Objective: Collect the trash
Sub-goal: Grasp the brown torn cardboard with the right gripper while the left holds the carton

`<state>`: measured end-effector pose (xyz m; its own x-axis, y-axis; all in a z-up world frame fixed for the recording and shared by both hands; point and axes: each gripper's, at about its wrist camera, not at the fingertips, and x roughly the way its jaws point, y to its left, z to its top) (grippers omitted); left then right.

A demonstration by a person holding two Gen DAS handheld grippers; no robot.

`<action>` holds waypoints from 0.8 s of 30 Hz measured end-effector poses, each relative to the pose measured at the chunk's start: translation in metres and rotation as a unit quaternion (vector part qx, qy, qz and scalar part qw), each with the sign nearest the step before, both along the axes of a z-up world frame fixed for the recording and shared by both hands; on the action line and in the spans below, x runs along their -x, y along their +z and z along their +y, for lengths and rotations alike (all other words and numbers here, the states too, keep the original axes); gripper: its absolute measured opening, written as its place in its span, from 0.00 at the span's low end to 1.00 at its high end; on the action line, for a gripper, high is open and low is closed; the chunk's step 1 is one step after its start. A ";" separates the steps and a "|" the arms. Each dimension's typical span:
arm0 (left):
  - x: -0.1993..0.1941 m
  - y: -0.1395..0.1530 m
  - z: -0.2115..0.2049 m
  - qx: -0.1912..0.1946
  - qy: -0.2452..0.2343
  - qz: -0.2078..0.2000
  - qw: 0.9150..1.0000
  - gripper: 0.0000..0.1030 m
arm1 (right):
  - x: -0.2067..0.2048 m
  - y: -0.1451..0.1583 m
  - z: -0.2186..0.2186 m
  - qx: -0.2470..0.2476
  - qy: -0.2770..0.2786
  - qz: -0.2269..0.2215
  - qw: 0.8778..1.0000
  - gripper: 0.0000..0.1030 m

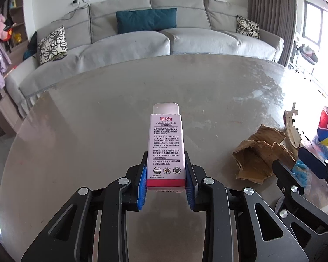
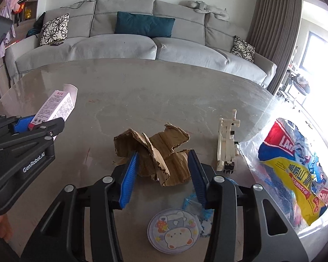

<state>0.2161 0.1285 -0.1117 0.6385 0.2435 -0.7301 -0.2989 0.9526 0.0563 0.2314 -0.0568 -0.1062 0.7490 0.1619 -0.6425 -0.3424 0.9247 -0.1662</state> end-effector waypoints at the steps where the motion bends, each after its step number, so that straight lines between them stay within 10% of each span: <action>1: -0.001 0.000 0.000 -0.003 0.000 0.000 1.000 0.29 | 0.000 -0.002 -0.001 0.000 0.000 0.003 1.000 0.43; 9: -0.002 -0.005 0.000 0.002 -0.002 0.004 1.000 0.29 | 0.002 -0.007 -0.006 -0.001 -0.002 0.000 1.000 0.34; 14: -0.003 -0.006 -0.001 0.005 -0.007 0.006 1.000 0.29 | -0.002 -0.010 -0.012 -0.002 0.007 0.026 1.000 0.04; 24: 0.005 0.003 -0.012 -0.009 -0.020 -0.001 1.000 0.30 | 0.019 0.008 -0.014 -0.010 0.012 0.001 1.000 0.03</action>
<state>0.2110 0.1169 -0.1083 0.6491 0.2305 -0.7250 -0.2613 0.9626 0.0722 0.2127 -0.0708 -0.0986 0.7432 0.1928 -0.6406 -0.3655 0.9190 -0.1475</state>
